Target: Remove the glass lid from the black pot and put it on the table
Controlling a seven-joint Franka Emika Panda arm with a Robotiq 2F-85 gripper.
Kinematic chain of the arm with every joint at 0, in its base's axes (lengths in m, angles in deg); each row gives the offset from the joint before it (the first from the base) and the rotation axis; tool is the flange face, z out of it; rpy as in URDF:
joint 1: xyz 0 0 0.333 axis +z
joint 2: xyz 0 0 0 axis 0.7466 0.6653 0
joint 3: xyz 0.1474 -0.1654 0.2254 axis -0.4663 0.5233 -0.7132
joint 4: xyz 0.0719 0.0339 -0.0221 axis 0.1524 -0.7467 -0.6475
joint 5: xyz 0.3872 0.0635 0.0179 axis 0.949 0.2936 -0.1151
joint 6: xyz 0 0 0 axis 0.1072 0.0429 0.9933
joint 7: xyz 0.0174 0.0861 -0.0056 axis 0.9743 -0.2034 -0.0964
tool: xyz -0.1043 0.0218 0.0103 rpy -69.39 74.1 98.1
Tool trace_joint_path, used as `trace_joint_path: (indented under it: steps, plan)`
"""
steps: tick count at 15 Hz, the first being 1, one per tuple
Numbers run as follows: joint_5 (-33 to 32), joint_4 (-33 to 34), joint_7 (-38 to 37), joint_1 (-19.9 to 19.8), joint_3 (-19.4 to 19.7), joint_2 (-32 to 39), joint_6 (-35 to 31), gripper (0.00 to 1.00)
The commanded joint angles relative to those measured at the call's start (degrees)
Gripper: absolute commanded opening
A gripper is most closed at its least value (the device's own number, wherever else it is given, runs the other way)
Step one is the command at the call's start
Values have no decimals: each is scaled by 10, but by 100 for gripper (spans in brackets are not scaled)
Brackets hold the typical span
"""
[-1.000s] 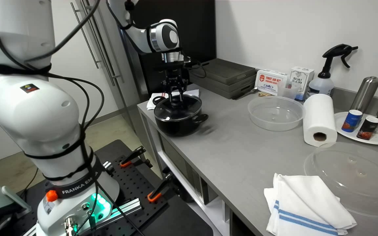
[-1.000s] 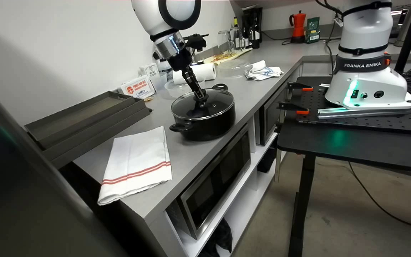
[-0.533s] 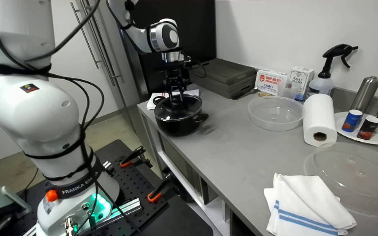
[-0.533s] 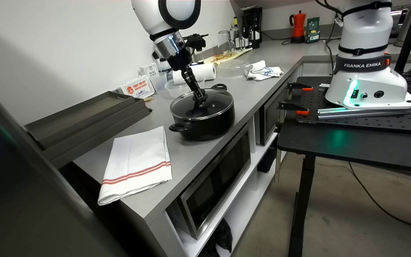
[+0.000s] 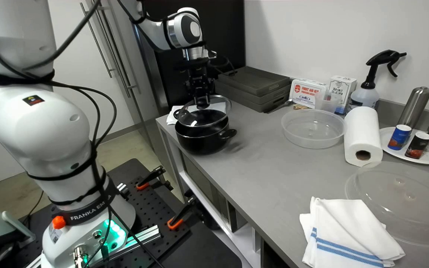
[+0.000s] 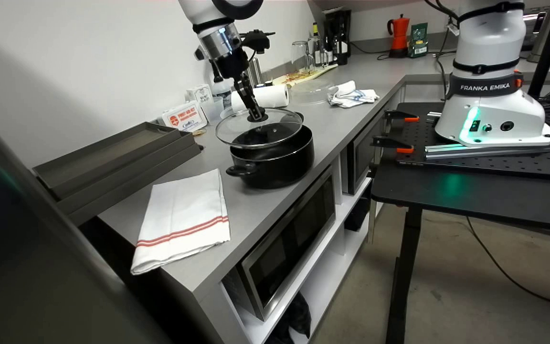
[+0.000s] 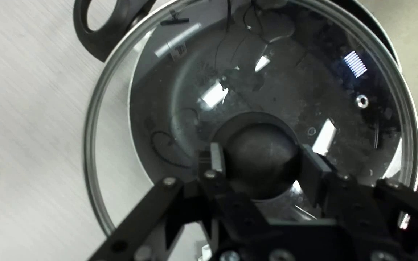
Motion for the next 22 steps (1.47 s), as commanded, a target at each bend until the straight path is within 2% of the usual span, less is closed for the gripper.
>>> trace_joint_path:
  steps: [1, 6, 15, 22]
  plan:
    - [-7, 11, -18, -4, 6, -34, 14, 26]
    - [22, 76, -27, -35, 26, -32, 34, 26]
    - [111, 240, -41, -115, 77, 44, 109, 26]
    - [175, 291, -40, -175, 102, 87, 131, 26]
